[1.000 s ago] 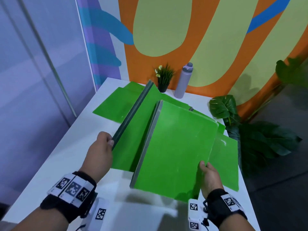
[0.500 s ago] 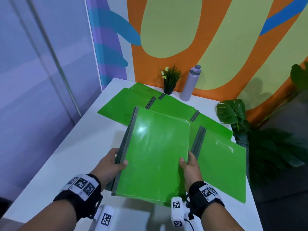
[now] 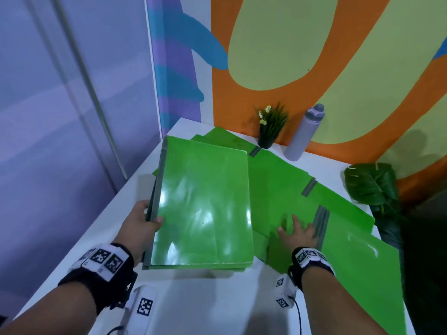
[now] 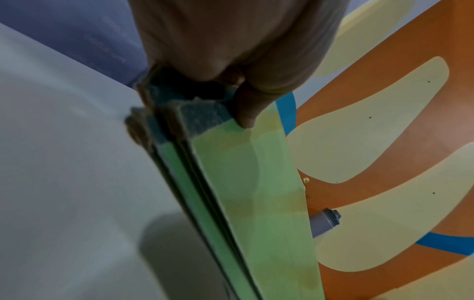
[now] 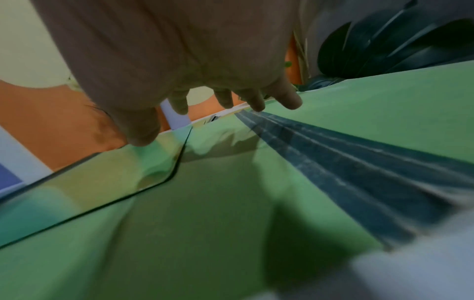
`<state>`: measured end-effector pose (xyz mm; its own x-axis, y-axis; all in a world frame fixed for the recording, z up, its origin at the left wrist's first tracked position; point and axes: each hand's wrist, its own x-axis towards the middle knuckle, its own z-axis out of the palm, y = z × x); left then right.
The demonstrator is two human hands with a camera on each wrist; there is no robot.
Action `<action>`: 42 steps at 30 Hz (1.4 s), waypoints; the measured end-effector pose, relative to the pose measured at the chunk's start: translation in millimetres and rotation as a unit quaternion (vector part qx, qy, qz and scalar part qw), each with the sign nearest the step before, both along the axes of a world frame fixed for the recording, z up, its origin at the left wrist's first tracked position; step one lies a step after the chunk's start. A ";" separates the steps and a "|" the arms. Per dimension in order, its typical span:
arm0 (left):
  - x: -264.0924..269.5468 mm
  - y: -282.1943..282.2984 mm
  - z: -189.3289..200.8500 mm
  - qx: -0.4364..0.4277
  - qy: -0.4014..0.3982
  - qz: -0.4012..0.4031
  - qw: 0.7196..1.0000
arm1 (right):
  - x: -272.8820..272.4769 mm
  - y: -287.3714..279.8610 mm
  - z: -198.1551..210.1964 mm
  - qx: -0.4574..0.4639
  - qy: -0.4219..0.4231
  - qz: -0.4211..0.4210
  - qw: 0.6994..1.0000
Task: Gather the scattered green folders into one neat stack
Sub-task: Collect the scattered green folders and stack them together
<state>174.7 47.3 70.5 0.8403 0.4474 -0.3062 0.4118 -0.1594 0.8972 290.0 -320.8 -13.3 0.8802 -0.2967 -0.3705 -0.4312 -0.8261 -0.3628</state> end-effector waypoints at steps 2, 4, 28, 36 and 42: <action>-1.2 1.7 -2.0 -0.003 0.003 -0.001 1.000 | 5.2 -6.6 -9.3 -0.035 0.031 0.021 0.999; -6.7 2.6 -5.0 -0.001 0.006 0.000 1.000 | 2.3 -15.9 -22.4 -0.070 0.066 0.051 0.994; -107.4 -40.3 -3.6 0.020 0.132 -0.067 0.989 | -213.9 -6.8 -0.3 -0.065 0.101 0.215 0.969; -158.0 -62.4 -19.1 -0.017 0.165 -0.154 0.974 | -253.0 3.2 21.8 0.030 0.039 0.139 0.989; -167.0 -94.8 -22.0 -0.027 0.142 -0.249 0.958 | -254.2 -3.9 45.4 0.322 -0.036 -0.165 0.932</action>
